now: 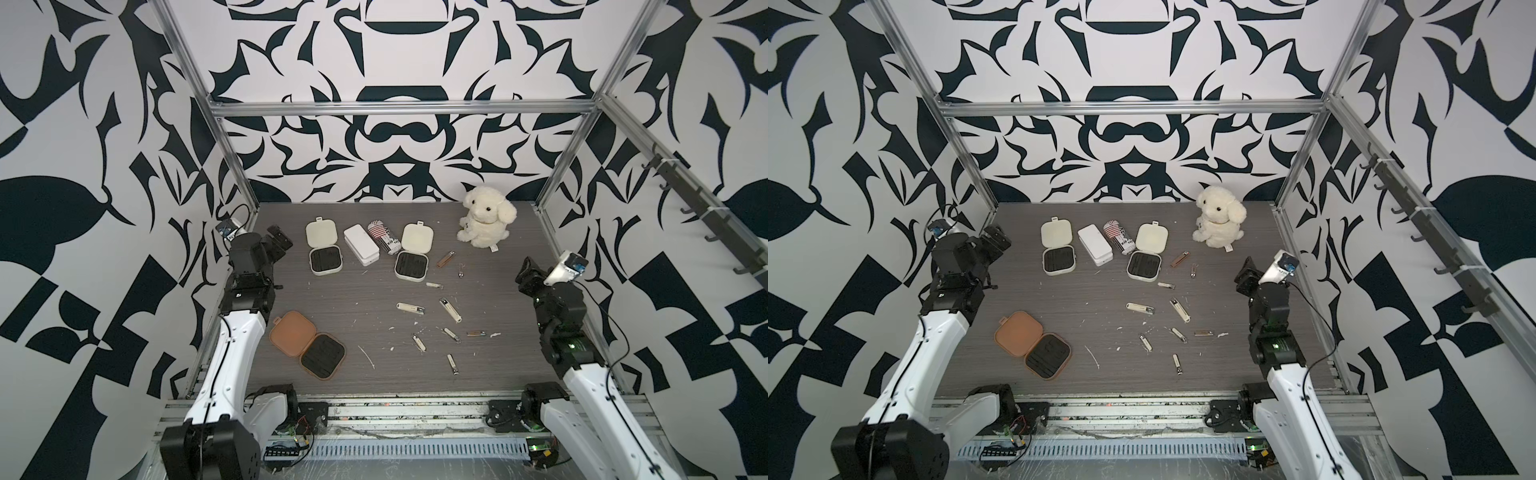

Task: Organize nail clipper sets
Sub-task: Pick up the storage box at the center of the board.

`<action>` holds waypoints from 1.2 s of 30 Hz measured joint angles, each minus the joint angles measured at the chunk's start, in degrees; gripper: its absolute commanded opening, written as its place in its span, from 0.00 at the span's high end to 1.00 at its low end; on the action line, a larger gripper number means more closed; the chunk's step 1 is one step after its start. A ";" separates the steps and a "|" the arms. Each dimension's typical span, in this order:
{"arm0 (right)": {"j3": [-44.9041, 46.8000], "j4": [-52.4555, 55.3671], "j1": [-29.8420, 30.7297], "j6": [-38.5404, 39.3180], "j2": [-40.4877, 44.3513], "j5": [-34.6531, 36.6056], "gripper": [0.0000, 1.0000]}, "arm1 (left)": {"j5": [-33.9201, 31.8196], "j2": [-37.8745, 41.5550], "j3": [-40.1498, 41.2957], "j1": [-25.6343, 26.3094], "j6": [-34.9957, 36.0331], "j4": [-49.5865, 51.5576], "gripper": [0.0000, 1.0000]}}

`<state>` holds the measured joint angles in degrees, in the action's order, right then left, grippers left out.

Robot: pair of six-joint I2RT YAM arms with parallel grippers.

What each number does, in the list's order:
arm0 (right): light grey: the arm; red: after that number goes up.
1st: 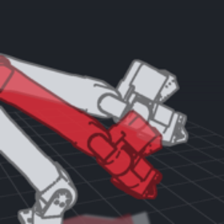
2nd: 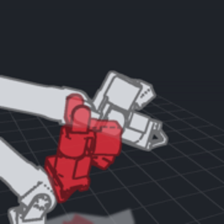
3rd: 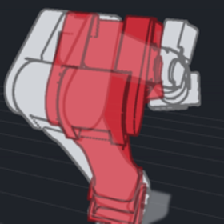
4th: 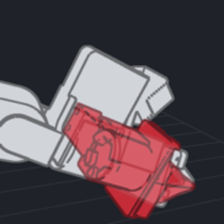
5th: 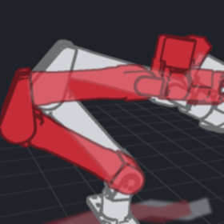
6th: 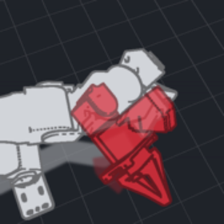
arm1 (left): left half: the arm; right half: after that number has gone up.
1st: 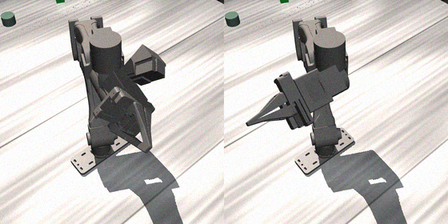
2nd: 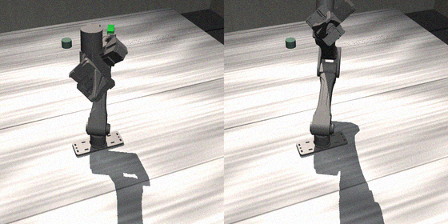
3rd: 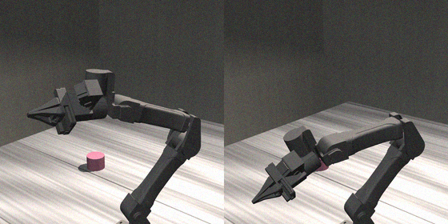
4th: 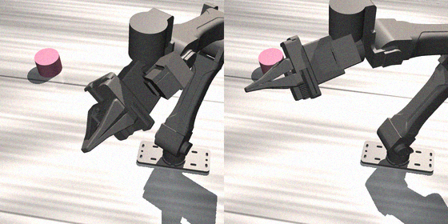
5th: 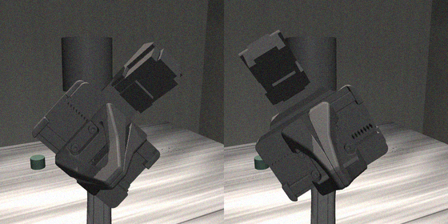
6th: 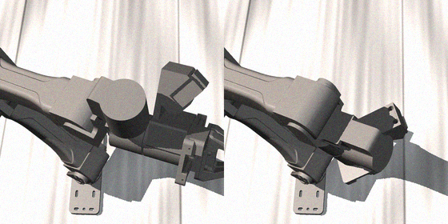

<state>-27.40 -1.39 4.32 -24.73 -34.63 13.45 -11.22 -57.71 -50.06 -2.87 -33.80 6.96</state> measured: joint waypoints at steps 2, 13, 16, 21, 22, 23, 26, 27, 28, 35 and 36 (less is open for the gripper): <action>-2.69 6.38 0.02 -0.83 1.33 -5.40 0.50 | 5.79 1.01 -1.38 0.00 -1.90 4.83 0.09; -11.13 27.78 3.52 -2.34 -19.15 -21.57 0.56 | 24.48 2.03 6.32 9.42 -10.38 18.62 0.29; -13.64 29.77 10.14 -3.23 -26.18 -19.02 0.56 | 24.26 -1.14 6.49 15.13 -11.85 18.49 0.33; -24.35 28.85 20.65 -4.48 -40.92 -13.99 0.56 | 24.04 -8.28 6.67 20.39 -14.86 16.59 0.37; -26.97 28.44 21.75 -4.74 -44.28 -13.42 0.56 | 23.93 -9.27 6.73 20.74 -15.43 16.15 0.37; -29.03 28.04 22.29 -4.92 -46.84 -13.00 0.56 | 23.85 -9.90 6.86 21.03 -15.91 15.74 0.37; -36.85 27.23 23.08 -5.33 -56.63 -11.82 0.56 | 23.15 -10.45 7.89 21.86 -17.09 14.73 0.37; -39.39 27.19 23.19 -5.38 -59.69 -11.63 0.56 | 22.97 -10.45 8.28 22.08 -17.42 14.49 0.36; -42.05 27.21 23.30 -5.42 -62.88 -11.37 0.56 | 22.77 -10.43 8.66 22.21 -17.68 14.29 0.36; -56.48 28.68 23.67 -5.66 -78.36 -10.67 0.57 | 22.40 -8.28 12.31 22.40 -19.08 13.31 0.36; -57.96 29.03 23.69 -5.75 -79.89 -10.60 0.57 | 22.40 -7.85 12.94 22.40 -19.26 13.18 0.36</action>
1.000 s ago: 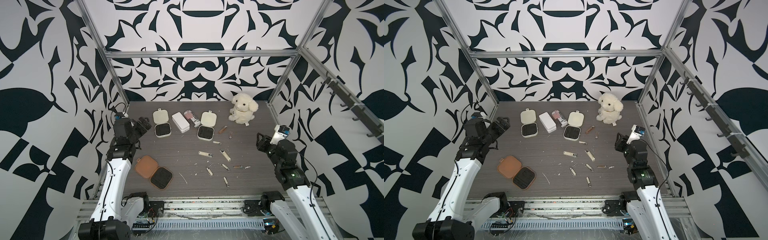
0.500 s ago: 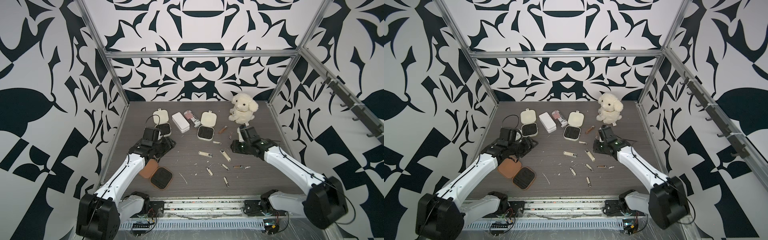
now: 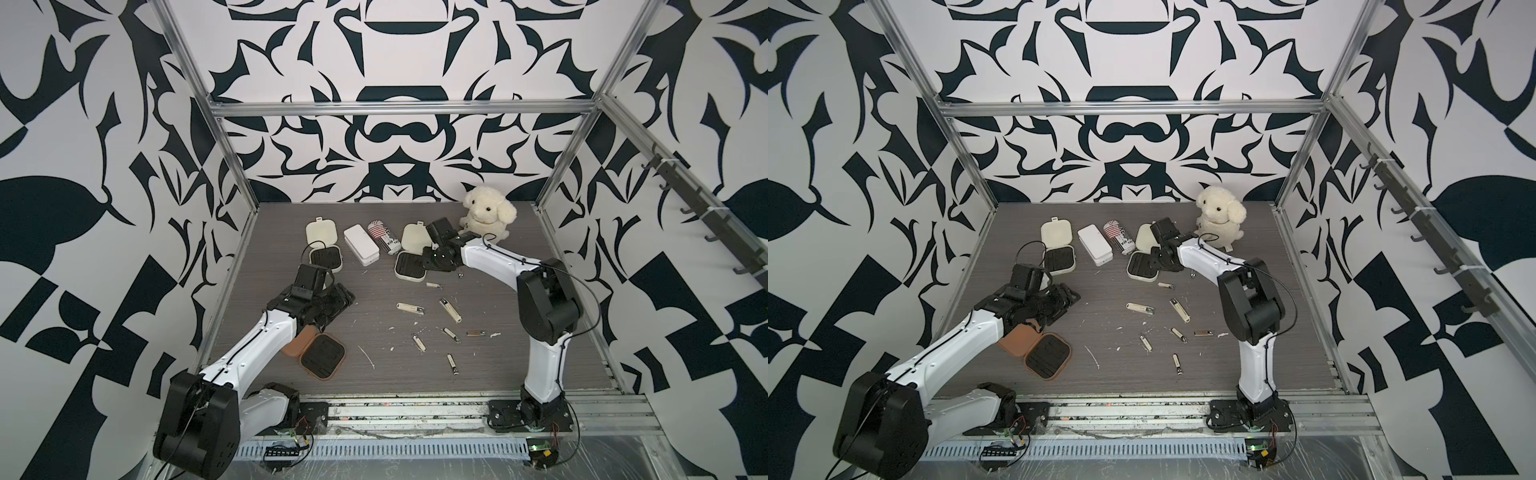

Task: Organize nail clipper sets
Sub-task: Pick up the storage box at the center of the board.

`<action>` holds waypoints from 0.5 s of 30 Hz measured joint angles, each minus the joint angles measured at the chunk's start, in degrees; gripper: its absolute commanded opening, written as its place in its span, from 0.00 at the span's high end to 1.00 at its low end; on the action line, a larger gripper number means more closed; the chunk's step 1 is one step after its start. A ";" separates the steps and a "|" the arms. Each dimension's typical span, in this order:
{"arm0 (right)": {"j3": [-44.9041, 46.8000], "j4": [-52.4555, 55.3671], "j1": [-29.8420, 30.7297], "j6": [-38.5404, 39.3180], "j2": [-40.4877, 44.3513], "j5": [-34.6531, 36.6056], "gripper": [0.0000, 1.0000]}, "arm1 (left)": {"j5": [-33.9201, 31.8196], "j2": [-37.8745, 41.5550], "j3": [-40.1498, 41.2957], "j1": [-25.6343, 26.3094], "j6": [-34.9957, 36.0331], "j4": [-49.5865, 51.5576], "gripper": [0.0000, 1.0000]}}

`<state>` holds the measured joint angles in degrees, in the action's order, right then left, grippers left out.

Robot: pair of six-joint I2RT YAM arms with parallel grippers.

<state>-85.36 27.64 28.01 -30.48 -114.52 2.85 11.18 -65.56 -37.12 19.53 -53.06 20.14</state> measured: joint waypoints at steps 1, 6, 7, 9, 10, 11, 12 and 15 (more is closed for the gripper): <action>-0.98 0.24 0.02 -0.04 -1.07 0.04 0.57 | 0.00 0.37 0.46 0.00 -0.11 -0.02 0.36; -2.71 1.42 0.20 -0.83 -3.67 0.63 0.59 | 0.00 1.97 2.29 0.00 -0.61 -0.46 0.35; -2.75 1.66 0.22 -0.92 -3.91 0.74 0.60 | 0.00 2.16 2.38 0.00 -0.63 -0.55 0.35; -2.75 1.92 0.24 -1.07 -4.42 0.90 0.62 | 0.00 2.40 2.45 0.00 -0.66 -0.61 0.35; -2.78 2.05 0.26 -1.09 -4.63 0.90 0.62 | 0.00 2.40 2.45 0.00 -0.66 -0.63 0.35; -2.78 2.10 0.26 -1.11 -4.81 0.94 0.63 | 0.00 2.40 2.45 0.00 -0.66 -0.63 0.35; -2.78 2.12 0.26 -1.11 -4.98 0.96 0.63 | 0.00 2.38 2.45 0.00 -0.66 -0.63 0.35; -2.78 2.08 0.31 -1.27 -5.27 1.03 0.64 | 0.07 2.25 2.45 0.00 -0.66 -0.98 0.35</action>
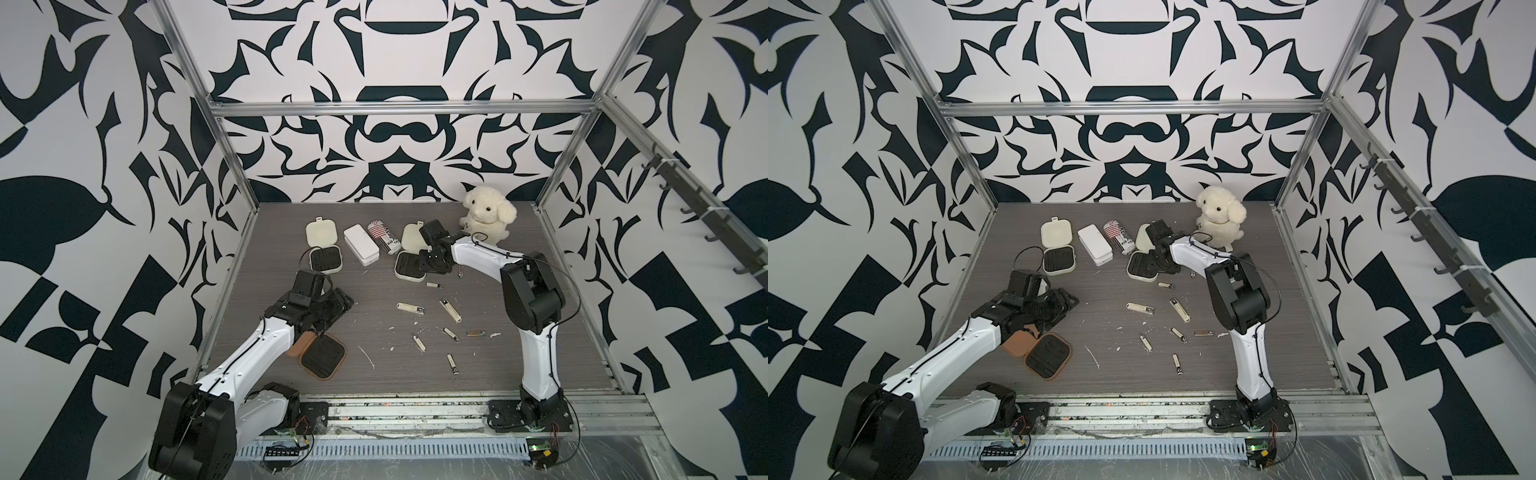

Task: Organize nail clipper sets
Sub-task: Pick up the storage box at the center of the board.

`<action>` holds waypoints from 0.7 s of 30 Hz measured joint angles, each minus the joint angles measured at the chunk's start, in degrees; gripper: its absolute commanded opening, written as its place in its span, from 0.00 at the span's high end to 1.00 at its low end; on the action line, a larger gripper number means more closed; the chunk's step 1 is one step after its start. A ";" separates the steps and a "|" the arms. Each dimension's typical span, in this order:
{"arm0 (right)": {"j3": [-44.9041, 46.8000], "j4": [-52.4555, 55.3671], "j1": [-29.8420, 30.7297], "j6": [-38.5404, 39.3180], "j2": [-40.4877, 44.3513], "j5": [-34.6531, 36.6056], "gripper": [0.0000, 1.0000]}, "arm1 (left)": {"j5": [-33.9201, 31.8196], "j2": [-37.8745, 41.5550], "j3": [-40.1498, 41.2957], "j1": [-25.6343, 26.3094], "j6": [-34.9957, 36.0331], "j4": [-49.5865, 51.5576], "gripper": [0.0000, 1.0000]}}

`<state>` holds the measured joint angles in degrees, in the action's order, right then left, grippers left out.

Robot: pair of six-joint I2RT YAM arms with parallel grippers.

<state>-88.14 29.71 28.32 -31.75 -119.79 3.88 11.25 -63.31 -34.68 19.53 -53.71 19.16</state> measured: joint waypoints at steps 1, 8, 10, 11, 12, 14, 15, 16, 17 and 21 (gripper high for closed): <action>0.00 -0.04 0.02 -0.04 -0.07 0.02 0.64 | 0.07 -0.11 0.00 0.00 -0.02 -0.11 0.35; -0.04 -0.46 0.42 -0.26 -0.52 0.02 0.64 | 0.13 -0.09 0.44 0.00 -0.15 -0.26 0.35; -0.39 -0.44 0.44 -0.28 -1.09 0.02 0.64 | 0.13 -0.02 0.48 0.00 -0.26 -0.26 0.35; -0.76 -0.39 0.44 -0.28 -1.51 0.02 0.64 | 0.13 0.04 0.50 0.00 -0.31 -0.28 0.35; -1.18 -0.44 0.44 -0.28 -2.01 0.02 0.65 | 0.13 0.11 0.55 0.00 -0.33 -0.26 0.35; -2.12 -0.42 0.44 -0.42 -3.08 0.00 0.68 | 0.13 0.20 0.55 0.00 -0.35 -0.28 0.35; -2.67 -0.42 0.44 -0.42 -3.32 0.00 0.69 | 0.13 0.24 0.55 0.00 -0.39 -0.28 0.35; -3.04 -0.50 0.44 -0.50 -3.56 0.00 0.71 | 0.13 0.28 0.55 0.00 -0.46 -0.28 0.35; -3.26 -0.57 0.44 -0.57 -3.72 0.02 0.74 | 0.13 0.31 0.55 0.00 -0.50 -0.28 0.35; -3.48 -0.66 0.39 -0.96 -3.91 0.11 0.84 | 0.13 0.59 0.55 0.00 -0.55 -0.26 0.34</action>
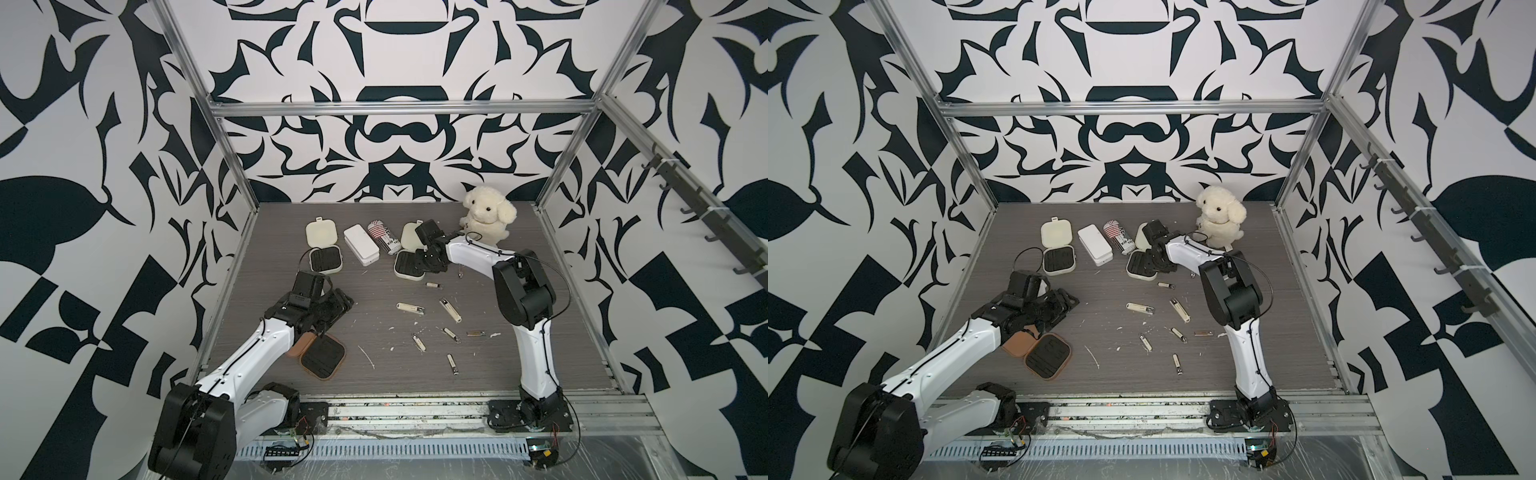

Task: Organize nail clipper sets
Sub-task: Pick up the storage box at the center of the board, then place the storage box at the center of the board.

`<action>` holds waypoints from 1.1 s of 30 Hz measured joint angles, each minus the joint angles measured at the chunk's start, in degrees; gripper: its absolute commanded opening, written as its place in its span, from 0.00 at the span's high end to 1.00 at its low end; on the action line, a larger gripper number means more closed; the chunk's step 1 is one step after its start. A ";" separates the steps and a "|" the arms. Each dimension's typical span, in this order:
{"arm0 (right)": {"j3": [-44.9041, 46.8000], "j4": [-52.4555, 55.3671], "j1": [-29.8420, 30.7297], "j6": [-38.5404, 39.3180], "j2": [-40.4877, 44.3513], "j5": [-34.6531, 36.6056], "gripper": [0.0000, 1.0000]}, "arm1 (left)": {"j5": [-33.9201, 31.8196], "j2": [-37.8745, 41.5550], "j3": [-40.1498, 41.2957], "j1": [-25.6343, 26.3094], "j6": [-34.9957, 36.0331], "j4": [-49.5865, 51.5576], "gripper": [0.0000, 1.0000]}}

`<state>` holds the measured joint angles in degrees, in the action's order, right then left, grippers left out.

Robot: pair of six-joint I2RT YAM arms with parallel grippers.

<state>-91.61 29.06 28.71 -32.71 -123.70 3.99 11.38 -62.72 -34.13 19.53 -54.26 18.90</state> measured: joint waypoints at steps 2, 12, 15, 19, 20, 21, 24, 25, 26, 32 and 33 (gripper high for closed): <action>0.00 -0.20 0.00 -0.20 0.00 0.15 0.89 | 0.00 0.22 0.00 0.00 -0.02 0.00 0.34; 0.00 -0.22 -0.02 -0.33 1.22 1.92 1.00 | 0.00 0.39 -0.02 0.00 0.09 0.22 0.33; 0.00 0.20 -0.13 -0.20 3.39 2.97 1.00 | -0.04 0.39 -0.35 0.00 0.28 0.35 0.32; 0.02 0.33 -0.24 0.15 7.54 3.80 1.00 | -0.02 0.20 -2.05 -0.42 0.92 0.90 0.31; 0.13 0.22 -0.24 0.28 8.57 3.85 1.00 | 0.11 0.15 -2.49 -0.81 1.14 0.90 0.31; 0.42 0.07 -0.24 0.42 9.79 3.80 1.00 | 0.26 0.07 -3.02 -1.38 1.33 0.94 0.31; 2.97 -1.11 -0.22 1.49 14.05 3.10 1.00 | 1.14 -0.13 -4.33 -3.87 1.84 1.11 0.31; 4.20 -1.66 -0.07 2.14 15.52 2.38 1.00 | 1.57 -0.13 -4.57 -4.96 2.10 1.16 0.30; 5.20 -2.03 0.20 2.95 16.65 1.73 1.00 | 1.97 -0.13 -4.83 -6.08 2.36 1.46 0.30; 9.33 -2.36 7.45 9.77 20.37 -3.56 1.00 | 3.19 2.19 -5.77 -13.99 4.48 5.22 0.25; 9.88 -2.43 9.62 10.88 20.39 -4.61 1.00 | 3.23 3.08 -5.79 -15.15 4.76 6.08 0.25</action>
<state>-81.73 26.63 38.33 -21.82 -103.31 -0.62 14.61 -59.64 -39.92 4.38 -49.50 24.97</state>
